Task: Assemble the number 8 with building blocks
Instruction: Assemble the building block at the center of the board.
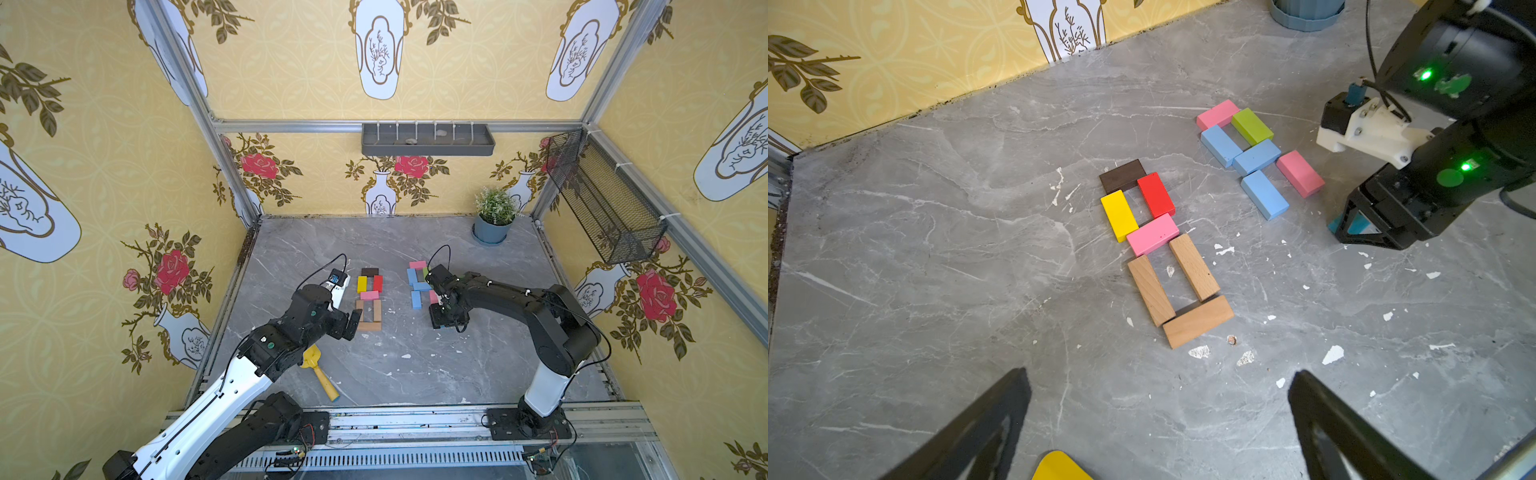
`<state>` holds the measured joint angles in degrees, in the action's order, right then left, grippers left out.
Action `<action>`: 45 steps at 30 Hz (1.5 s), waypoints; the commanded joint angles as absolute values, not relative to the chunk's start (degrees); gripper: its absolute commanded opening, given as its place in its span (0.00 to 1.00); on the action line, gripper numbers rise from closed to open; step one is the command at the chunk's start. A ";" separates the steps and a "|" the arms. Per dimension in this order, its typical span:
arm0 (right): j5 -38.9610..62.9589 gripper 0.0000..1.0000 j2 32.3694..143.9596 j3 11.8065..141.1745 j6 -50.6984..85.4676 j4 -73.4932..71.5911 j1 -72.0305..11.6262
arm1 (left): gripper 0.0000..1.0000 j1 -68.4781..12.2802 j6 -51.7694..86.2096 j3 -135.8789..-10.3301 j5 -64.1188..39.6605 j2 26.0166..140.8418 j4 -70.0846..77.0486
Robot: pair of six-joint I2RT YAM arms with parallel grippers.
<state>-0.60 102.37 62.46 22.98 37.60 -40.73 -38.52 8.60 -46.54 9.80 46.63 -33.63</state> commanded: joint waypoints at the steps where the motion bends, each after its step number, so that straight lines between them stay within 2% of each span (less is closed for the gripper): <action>1: 0.11 0.58 103.38 63.55 24.97 37.55 -41.95 | 1.00 -38.50 8.53 -46.68 9.36 46.60 -33.22; 11: 2.26 0.54 107.97 67.87 30.47 37.11 -43.76 | 1.00 -38.51 8.53 -46.73 9.49 46.52 -33.22; 45: 2.55 0.56 112.84 73.74 32.60 37.71 -43.99 | 1.00 -38.50 8.57 -46.63 9.49 46.49 -33.31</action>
